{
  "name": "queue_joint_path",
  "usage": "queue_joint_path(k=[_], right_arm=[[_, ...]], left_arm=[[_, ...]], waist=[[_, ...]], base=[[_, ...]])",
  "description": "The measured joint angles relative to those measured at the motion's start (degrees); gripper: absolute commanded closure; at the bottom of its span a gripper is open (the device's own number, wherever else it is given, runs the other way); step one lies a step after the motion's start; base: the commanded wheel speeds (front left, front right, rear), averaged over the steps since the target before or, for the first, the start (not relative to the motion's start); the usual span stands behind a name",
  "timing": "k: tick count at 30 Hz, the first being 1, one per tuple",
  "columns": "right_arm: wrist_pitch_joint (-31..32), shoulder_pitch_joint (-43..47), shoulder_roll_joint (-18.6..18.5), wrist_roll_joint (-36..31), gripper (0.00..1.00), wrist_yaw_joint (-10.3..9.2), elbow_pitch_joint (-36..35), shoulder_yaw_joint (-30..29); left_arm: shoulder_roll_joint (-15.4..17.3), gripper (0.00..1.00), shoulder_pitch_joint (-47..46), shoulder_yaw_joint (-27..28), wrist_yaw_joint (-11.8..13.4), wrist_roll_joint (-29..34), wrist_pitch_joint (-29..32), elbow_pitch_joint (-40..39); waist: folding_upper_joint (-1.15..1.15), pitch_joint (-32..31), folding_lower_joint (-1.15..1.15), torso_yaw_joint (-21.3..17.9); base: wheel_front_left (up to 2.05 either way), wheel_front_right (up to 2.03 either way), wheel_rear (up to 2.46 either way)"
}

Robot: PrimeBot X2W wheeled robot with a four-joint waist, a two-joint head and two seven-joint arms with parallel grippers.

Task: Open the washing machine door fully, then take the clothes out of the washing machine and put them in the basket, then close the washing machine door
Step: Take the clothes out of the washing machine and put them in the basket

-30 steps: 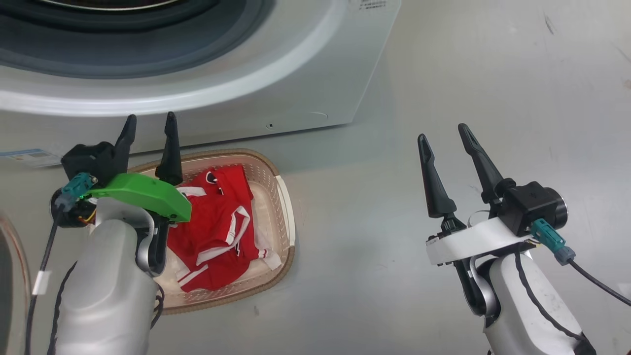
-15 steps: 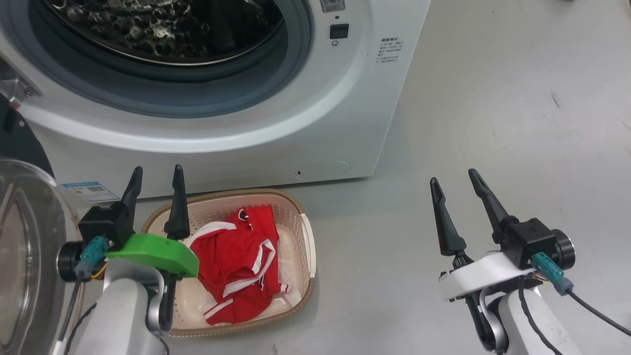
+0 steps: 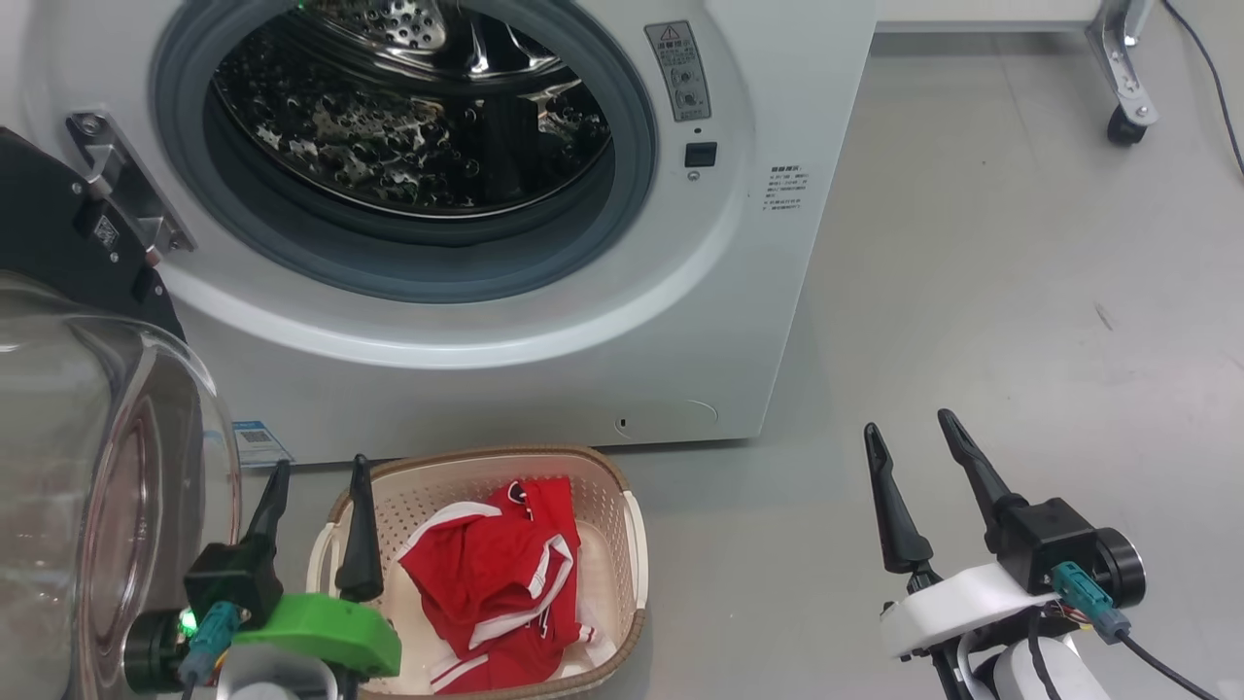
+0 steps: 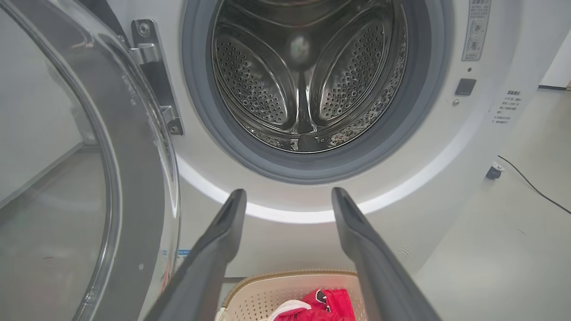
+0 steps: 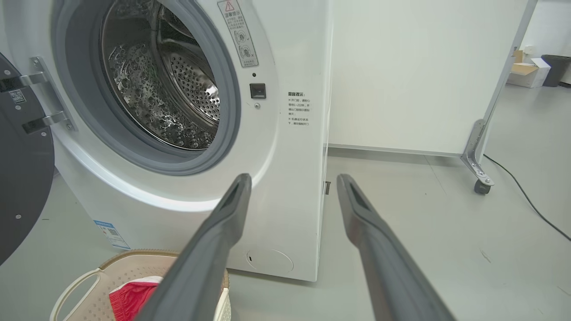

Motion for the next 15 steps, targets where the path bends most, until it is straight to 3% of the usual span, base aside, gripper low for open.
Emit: queue_joint_path(k=[15], right_arm=[[0.0,5.6,0.6,0.6,0.00,-1.38,-1.5,-1.6]], left_arm=[[0.1,0.00,8.8,-0.6,1.2,0.9,0.0,-6.3]], waist=[[0.00,-4.1,0.00,0.6]], base=[[0.00,0.00,0.00]])
